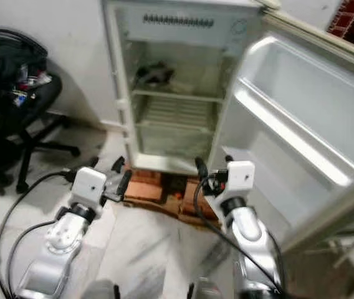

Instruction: Restocking fridge

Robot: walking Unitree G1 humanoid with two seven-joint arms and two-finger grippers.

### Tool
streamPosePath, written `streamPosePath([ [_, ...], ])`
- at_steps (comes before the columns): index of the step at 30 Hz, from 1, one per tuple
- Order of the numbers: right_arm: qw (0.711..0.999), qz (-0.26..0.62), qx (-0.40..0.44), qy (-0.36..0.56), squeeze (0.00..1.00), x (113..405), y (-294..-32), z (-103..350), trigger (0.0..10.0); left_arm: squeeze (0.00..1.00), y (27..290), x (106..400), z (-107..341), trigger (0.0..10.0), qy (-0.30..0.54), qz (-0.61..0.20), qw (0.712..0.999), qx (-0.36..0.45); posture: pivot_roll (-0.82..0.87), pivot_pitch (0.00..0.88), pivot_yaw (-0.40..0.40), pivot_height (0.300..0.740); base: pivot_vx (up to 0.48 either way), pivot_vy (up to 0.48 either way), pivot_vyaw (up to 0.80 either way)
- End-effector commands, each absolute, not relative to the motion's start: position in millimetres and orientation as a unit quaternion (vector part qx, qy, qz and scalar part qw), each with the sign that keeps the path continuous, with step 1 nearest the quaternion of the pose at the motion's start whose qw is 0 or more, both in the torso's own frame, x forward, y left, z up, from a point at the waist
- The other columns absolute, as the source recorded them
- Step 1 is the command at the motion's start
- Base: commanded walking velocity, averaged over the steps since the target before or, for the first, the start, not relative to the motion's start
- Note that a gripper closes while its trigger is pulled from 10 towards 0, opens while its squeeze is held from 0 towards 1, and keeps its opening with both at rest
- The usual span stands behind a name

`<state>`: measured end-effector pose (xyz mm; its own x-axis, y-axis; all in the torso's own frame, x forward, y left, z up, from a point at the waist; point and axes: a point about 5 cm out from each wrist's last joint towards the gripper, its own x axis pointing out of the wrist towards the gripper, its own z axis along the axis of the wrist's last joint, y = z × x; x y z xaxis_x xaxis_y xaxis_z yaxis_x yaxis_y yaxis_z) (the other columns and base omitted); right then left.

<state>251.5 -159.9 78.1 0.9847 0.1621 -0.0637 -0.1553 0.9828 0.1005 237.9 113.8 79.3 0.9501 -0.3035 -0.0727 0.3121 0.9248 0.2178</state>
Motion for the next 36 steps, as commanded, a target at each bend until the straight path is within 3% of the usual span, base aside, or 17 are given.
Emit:
streamPosePath([
  [1,0.993,0.096,0.059,0.043,0.00,251.5,-157.1,78.0,10.0,0.00,113.0,238.8,81.9,10.0,0.015,-0.163,0.979,0.121,0.03,0.036,-0.018,0.740,0.000,-0.480,0.00],
  [13,0.975,0.169,0.067,0.129,0.00,246.8,-142.6,58.1,10.0,0.00,108.5,234.0,81.2,10.0,0.020,-0.191,0.975,0.113,0.03,0.035,-0.016,0.740,0.000,-0.469,0.00],
  [26,0.949,0.249,0.090,0.170,0.00,240.2,-130.8,52.8,10.0,0.00,106.4,232.2,80.2,10.0,0.024,-0.205,0.972,0.116,0.03,0.039,-0.017,0.740,-0.270,-0.395,0.00],
  [33,0.929,0.306,0.100,0.185,0.00,234.8,-128.7,53.7,10.0,0.00,107.9,232.5,81.4,10.0,0.020,-0.201,0.973,0.114,0.03,0.039,-0.018,0.740,0.000,0.000,0.00],
  [36,0.949,0.262,0.059,0.166,0.00,245.3,-146.8,55.6,10.0,0.00,112.8,234.2,79.7,10.0,0.028,-0.184,0.975,0.119,0.04,0.039,-0.019,0.740,0.000,0.000,0.00],
])
